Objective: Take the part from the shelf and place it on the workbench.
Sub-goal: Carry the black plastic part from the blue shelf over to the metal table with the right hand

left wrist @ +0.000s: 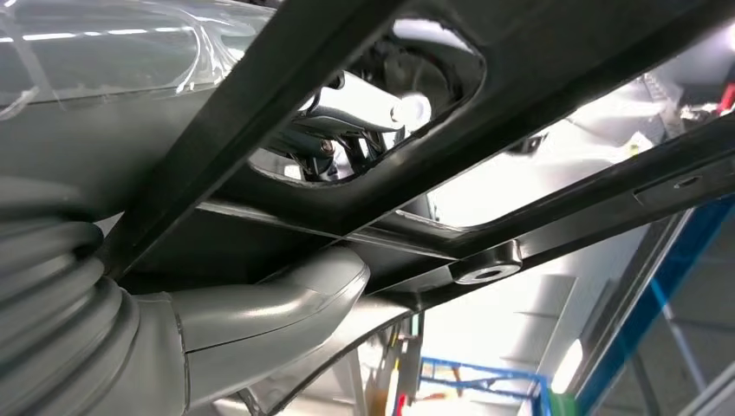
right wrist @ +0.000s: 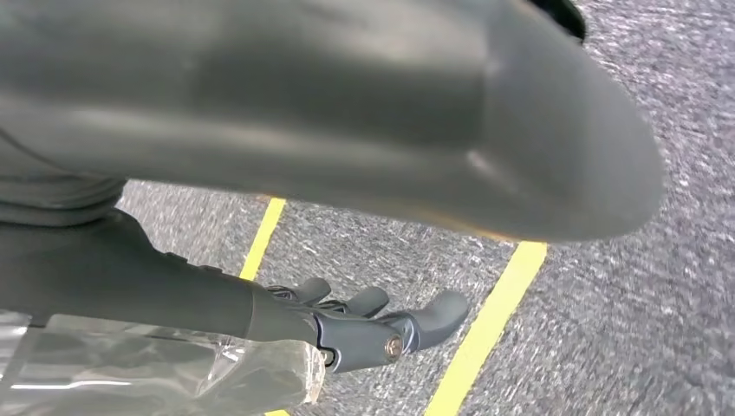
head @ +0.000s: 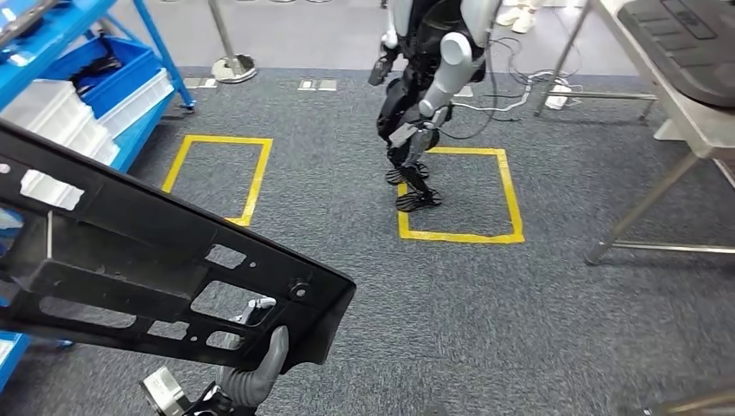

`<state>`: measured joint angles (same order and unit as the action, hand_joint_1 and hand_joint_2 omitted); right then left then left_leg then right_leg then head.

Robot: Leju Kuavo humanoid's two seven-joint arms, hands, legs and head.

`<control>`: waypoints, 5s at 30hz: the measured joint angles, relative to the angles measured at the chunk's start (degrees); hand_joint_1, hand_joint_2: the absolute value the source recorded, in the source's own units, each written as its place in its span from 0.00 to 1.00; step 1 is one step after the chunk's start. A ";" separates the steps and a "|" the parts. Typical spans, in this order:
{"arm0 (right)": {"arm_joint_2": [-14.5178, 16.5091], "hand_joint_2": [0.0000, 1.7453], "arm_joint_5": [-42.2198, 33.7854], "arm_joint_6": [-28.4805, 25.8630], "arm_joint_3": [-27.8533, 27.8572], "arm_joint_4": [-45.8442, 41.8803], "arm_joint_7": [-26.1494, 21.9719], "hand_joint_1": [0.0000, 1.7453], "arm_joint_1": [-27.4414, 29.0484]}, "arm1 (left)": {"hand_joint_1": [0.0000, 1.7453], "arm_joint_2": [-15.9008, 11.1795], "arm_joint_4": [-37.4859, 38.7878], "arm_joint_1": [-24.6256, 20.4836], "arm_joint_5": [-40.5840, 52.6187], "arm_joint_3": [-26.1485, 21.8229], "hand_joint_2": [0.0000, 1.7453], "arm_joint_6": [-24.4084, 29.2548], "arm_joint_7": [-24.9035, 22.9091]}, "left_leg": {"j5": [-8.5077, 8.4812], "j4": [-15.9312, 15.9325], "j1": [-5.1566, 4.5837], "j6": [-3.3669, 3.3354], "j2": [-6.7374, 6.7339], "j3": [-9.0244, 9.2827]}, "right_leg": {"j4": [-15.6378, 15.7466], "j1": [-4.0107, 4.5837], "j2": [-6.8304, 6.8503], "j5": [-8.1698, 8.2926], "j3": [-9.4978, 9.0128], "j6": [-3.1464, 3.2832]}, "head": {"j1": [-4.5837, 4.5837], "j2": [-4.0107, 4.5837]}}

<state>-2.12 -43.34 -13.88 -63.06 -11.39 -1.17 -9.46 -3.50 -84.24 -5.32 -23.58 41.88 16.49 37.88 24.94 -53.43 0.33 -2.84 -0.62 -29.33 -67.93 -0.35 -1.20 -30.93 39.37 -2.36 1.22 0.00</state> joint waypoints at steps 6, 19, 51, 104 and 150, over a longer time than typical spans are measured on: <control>0.12 0.00 0.43 0.00 -0.02 -0.08 0.62 0.00 -0.38 | 1.00 0.25 -0.04 -0.51 0.51 -0.05 1.00 -0.06 -0.05 | 0.68 -0.80 0.60 1.23 -4.10 0.01 | 7.27 -1.35 3.36 4.29 -4.78 -2.05 | 0.14 0.00; 0.50 0.00 0.78 0.00 -0.01 -0.37 0.89 0.00 -0.82 | 1.00 0.51 -0.64 -0.86 1.16 -0.19 1.00 -0.28 -0.29 | 7.11 -15.94 0.51 2.16 0.28 -6.67 | 10.90 -0.44 -2.96 6.18 -5.09 1.71 | -0.26 0.00; 0.91 0.00 -2.87 0.01 1.03 -0.57 -1.72 0.00 0.13 | 1.00 1.03 -0.66 -0.82 1.36 -0.34 1.00 -1.79 -0.39 | 5.68 -9.98 1.18 2.15 1.64 -2.90 | 11.17 -1.42 -3.71 7.08 -4.46 0.18 | -0.33 0.00; -1.96 0.00 -5.98 0.02 5.91 -0.48 -2.82 0.00 2.33 | 1.00 5.30 6.26 -6.13 -0.86 2.49 1.00 -2.80 -0.64 | 3.46 -3.00 -0.62 1.02 -4.28 -0.60 | 13.22 0.12 3.24 7.15 -6.23 0.63 | 0.50 0.00; -2.01 0.00 -4.78 0.00 5.91 -0.44 -4.84 0.00 2.04 | 1.00 4.67 6.71 -4.98 -1.13 2.45 1.00 -1.00 -1.62 | 0.60 -1.59 0.22 0.85 1.07 -1.50 | 13.56 0.20 -0.24 7.55 -6.50 0.06 | 0.25 0.00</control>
<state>-4.13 -48.11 -13.88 -57.16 -11.82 -6.02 -7.43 1.17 -77.53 -10.30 -24.71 44.33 15.49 36.26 25.53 -55.02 0.55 -1.99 0.44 -30.82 -54.37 -0.14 -1.44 -23.38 32.87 -2.30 1.47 0.00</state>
